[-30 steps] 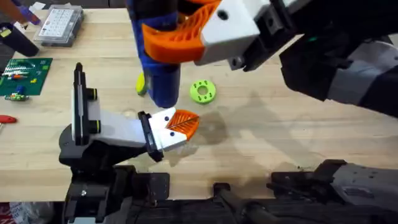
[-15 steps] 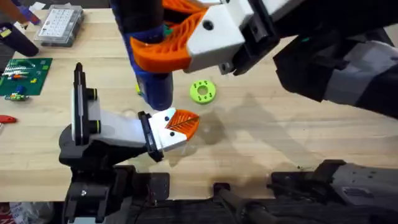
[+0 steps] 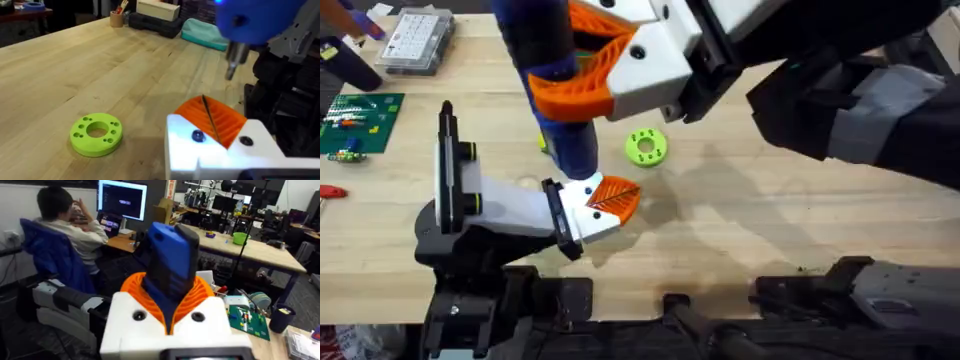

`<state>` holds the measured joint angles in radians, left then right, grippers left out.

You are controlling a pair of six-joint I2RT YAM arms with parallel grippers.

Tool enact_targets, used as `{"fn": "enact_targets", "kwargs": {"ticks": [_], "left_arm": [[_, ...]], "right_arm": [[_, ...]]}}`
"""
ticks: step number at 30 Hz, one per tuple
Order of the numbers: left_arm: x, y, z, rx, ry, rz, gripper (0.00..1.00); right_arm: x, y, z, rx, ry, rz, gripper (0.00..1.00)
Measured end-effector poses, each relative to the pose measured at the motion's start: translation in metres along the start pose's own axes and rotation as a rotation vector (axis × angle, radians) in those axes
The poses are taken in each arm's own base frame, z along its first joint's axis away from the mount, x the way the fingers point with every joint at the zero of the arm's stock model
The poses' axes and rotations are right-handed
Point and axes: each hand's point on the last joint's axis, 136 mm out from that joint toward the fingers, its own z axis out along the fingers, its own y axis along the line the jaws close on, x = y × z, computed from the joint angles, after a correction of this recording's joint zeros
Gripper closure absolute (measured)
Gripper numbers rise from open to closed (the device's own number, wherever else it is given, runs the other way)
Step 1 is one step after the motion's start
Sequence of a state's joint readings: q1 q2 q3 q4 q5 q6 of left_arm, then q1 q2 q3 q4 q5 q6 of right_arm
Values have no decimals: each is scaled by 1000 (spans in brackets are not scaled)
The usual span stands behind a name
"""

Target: Pick up the gripper from the table and insert it into the empty holder that is missing its gripper. Then pick up a screw, insert it into the mounting hole, and use the screwdriver to tighten it. Finally, clean up the table by picking up the vegetable and placing it into the bucket.

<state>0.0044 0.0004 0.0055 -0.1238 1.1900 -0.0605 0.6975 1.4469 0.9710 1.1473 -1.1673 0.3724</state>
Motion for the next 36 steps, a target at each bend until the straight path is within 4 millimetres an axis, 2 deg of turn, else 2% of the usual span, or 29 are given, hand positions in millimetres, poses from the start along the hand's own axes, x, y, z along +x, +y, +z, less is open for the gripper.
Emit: {"fn": "enact_targets", "kwargs": {"ticks": [19,27,36], "left_arm": [[0,0,0,0,0,0,997],[0,0,0,0,0,0,997],[0,0,0,0,0,0,997]], "right_arm": [[13,3,-3,0,14,-11,979],[26,1,2,-11,22,8,979],[28,1,3,-13,23,5,979]]}}
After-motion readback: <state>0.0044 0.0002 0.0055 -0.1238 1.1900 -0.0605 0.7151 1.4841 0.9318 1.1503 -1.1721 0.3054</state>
